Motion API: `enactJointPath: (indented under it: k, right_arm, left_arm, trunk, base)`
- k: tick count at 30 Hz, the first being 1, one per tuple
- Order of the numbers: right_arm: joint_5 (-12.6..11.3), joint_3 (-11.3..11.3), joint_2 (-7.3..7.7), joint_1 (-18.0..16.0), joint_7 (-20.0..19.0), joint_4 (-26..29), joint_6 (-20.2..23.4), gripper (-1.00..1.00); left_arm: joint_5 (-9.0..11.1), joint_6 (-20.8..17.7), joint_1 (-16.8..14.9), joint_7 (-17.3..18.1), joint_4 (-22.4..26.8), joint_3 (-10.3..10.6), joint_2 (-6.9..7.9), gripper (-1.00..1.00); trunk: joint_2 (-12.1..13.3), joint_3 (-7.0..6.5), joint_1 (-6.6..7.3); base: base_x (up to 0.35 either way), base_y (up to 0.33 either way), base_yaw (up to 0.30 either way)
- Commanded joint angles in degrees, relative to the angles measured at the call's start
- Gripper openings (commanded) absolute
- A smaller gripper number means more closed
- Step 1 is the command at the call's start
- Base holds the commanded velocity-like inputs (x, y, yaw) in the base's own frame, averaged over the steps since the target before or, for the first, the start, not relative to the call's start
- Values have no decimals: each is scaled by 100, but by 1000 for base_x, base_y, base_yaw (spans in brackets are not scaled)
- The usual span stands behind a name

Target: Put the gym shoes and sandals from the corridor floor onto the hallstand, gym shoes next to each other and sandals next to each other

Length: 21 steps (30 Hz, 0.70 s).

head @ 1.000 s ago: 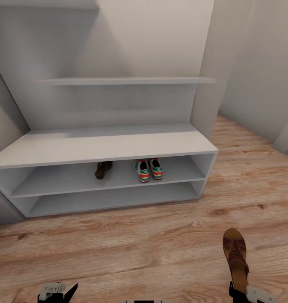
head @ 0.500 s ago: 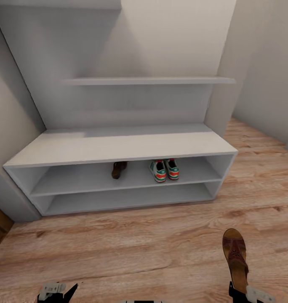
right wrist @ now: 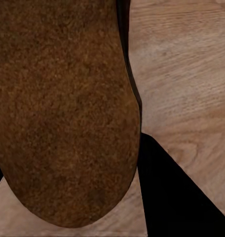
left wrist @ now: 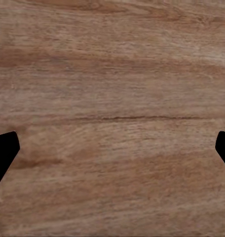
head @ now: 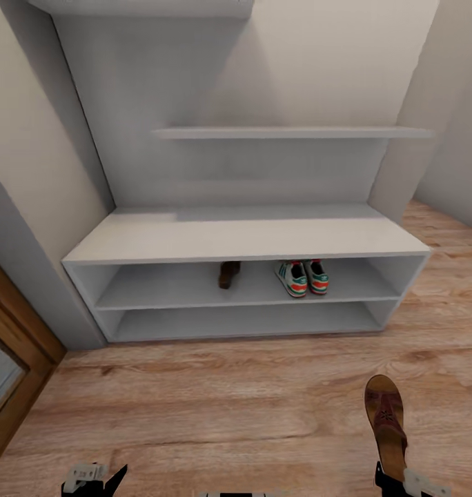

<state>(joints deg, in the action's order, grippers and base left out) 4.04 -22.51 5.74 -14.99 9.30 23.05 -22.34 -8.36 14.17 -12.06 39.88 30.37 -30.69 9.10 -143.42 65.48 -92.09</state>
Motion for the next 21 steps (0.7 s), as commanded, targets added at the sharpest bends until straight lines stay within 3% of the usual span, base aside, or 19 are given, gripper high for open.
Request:
enactJointPath:
  k: [1,9,21]
  right_arm:
    - [26,-25,-2,-4,2,-2,-16,-100]
    - [26,-25,4,-4,2,4,-17,-100]
    - [26,-25,10,-4,2,7,-25,-100]
  left_arm:
    - [-60,30,-7,29,-5,-42,-5,100]
    - [-60,31,-7,29,-5,-42,-5,100]
    - [-60,28,-7,29,-5,-42,-5,100]
  trunk:
    - [-2,4,3]
    - [-2,4,3]
    - [-2,-31,3]
  base:
    - [-179,284,3]
    - [-187,281,-1]
    - [-156,280,-102]
